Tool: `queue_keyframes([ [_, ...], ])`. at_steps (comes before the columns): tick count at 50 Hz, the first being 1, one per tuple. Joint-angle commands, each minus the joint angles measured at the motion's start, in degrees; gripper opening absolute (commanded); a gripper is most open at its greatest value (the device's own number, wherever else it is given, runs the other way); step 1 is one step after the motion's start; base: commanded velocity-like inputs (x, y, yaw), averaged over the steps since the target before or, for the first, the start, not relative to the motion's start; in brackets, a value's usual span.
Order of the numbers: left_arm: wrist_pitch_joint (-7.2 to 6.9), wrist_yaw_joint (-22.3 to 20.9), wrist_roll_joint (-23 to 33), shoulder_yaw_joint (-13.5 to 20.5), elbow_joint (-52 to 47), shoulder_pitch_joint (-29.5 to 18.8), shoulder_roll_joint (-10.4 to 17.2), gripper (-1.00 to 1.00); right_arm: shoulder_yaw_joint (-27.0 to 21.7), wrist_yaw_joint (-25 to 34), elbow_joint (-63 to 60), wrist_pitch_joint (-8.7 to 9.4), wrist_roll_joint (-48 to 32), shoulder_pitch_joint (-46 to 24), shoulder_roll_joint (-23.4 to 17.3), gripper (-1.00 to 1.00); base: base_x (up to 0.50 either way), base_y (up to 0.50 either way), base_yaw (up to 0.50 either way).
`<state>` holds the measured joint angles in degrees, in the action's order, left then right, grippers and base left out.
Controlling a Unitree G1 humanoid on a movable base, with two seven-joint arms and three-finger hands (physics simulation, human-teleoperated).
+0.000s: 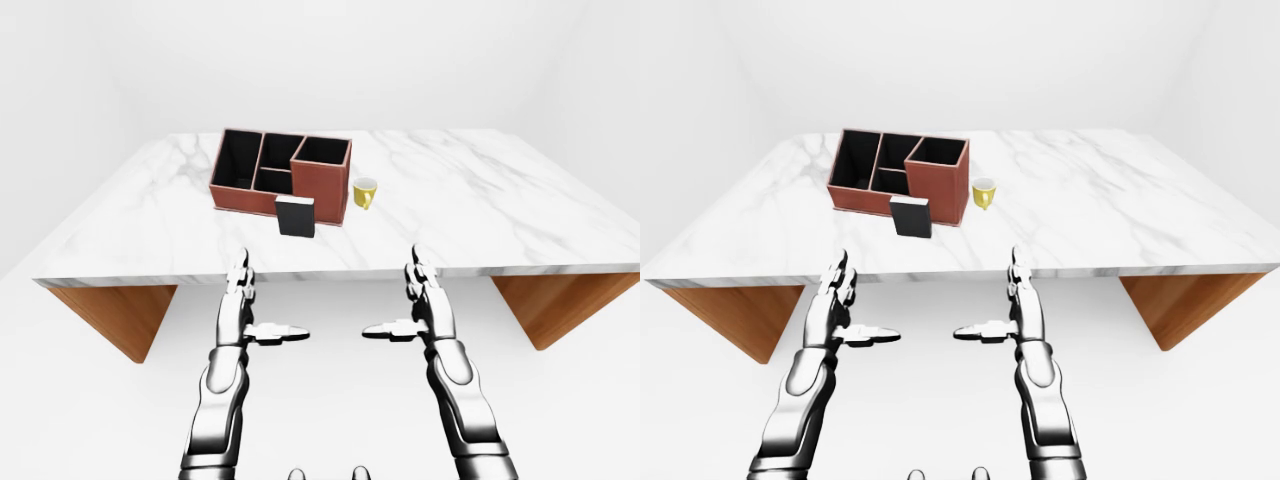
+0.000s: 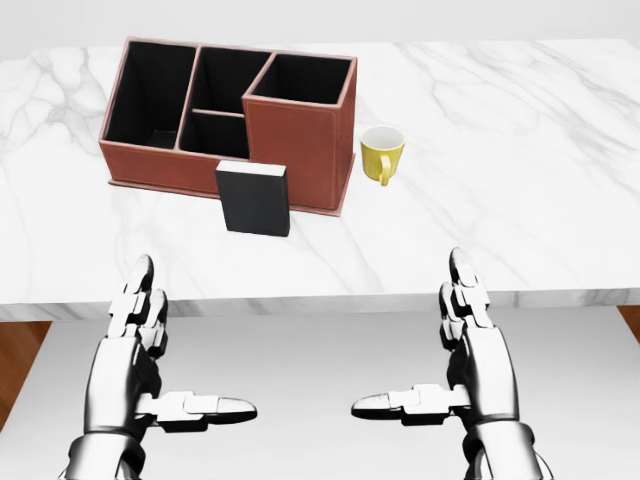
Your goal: Pick up the book and place it in the right compartment of the caddy.
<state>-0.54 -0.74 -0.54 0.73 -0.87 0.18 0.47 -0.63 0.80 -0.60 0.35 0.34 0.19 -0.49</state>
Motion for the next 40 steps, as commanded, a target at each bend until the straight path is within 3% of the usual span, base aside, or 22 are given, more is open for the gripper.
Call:
queue_keyframes([
  [1, -3.03, -1.27, -0.49, 1.17, -4.89, 0.86, 0.67, 1.00, -1.32, 1.59, -3.55, 2.15, 0.49, 0.68, -0.72, 1.00, 0.00, 0.00, 0.00],
  [3, -4.46, -1.40, -0.59, 1.26, -7.32, 0.78, 0.69, 1.00, -1.66, 1.71, -4.90, 3.49, 0.65, 0.51, -0.82, 1.00, 0.00, 0.00, 0.00],
  [5, -4.46, -1.48, -0.49, 1.36, -8.77, 0.20, 0.75, 1.00, -2.10, 1.71, -6.15, 4.65, 1.17, 0.20, -0.81, 1.00, 0.00, 0.00, 0.00],
  [19, -4.46, -1.46, 0.25, 2.28, -18.03, -8.55, 1.99, 1.00, -3.37, 0.16, -17.78, 4.65, 3.41, -4.92, -1.64, 1.00, 0.00, 0.00, 0.00],
  [28, -4.46, -1.93, 0.47, 1.16, -28.67, -7.56, 1.82, 1.00, -2.75, 1.63, -26.09, 4.65, 4.69, -1.83, -1.07, 1.00, 0.00, 0.00, 0.00],
  [40, -4.46, -2.38, -0.07, 1.88, -30.82, -7.66, 1.68, 1.00, -2.16, 2.05, -26.04, 4.65, 4.47, -1.71, -0.85, 1.00, 0.23, 0.23, 0.00],
])
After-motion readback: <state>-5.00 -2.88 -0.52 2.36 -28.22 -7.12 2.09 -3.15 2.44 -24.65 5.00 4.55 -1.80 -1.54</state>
